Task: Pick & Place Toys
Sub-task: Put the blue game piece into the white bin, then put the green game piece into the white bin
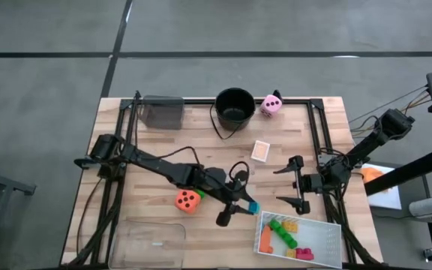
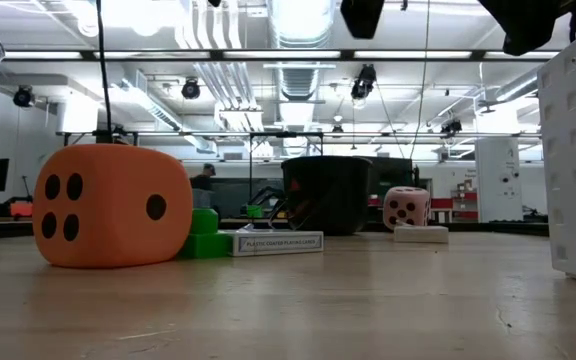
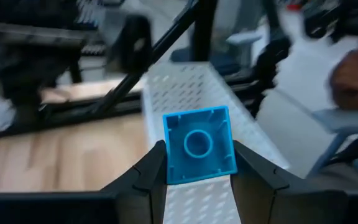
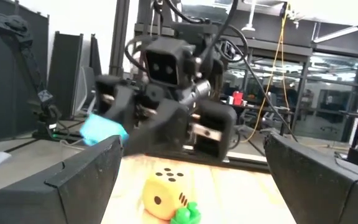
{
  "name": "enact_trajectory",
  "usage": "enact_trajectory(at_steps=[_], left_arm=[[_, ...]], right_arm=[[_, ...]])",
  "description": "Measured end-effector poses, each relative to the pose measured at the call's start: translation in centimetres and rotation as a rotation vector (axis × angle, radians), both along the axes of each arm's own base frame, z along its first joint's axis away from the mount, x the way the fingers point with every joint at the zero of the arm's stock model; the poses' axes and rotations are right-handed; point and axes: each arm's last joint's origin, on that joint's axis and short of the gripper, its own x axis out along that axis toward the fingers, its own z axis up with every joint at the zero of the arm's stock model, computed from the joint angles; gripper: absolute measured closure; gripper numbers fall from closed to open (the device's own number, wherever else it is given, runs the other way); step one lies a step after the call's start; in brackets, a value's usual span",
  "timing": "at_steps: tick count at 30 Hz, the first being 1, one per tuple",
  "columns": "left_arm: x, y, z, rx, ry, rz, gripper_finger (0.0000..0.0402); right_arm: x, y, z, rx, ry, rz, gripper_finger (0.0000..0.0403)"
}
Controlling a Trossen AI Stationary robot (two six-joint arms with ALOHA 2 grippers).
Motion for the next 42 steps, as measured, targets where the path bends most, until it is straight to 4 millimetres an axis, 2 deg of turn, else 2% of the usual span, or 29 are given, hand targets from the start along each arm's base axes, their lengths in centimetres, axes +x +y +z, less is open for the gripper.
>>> enact_trajectory(at_steps=[4, 11, 18, 27, 32, 34, 39, 42], left_arm=[[0.6, -0.4, -0.7, -0.033, 0.003, -0.035, 0.0269], [3.3, -1.6, -2.8, -0.091, 0.049, -0.129, 0.0269], [5.6, -2.1, -2.7, -0.093, 0.064, -0.152, 0.0269], [8.8, -3.1, -4.9, -0.094, 0.144, -0.202, 0.0269], [9.2, -3.0, -6.0, -0.062, 0.205, -0.203, 0.0268], [9.1, -2.9, -5.9, -0.034, 0.195, -0.202, 0.0242], [8.7, -2.7, -5.2, -0.006, 0.197, -0.201, 0.0131], [8.6, -2.5, -4.9, 0.018, 0.189, -0.191, 0.0085]], right_arm=[[0.0, 0.0, 0.0, 0.001, 0.001, -0.007, 0.0016], [-0.1, -0.2, 0.2, 0.0, -0.007, -0.043, 0.0016], [-0.8, -0.8, 1.6, -0.006, -0.087, -0.085, 0.0016], [-1.6, -1.5, 2.6, 0.001, -0.146, -0.1, 0.0016], [-1.4, -1.4, 2.4, -0.01, -0.132, -0.098, 0.0016], [-1.4, -1.3, 2.2, -0.016, -0.124, -0.097, 0.0016], [-1.3, -1.2, 2.1, -0.021, -0.117, -0.097, 0.0016], [-1.3, -1.2, 2.0, -0.02, -0.115, -0.096, 0.0016]])
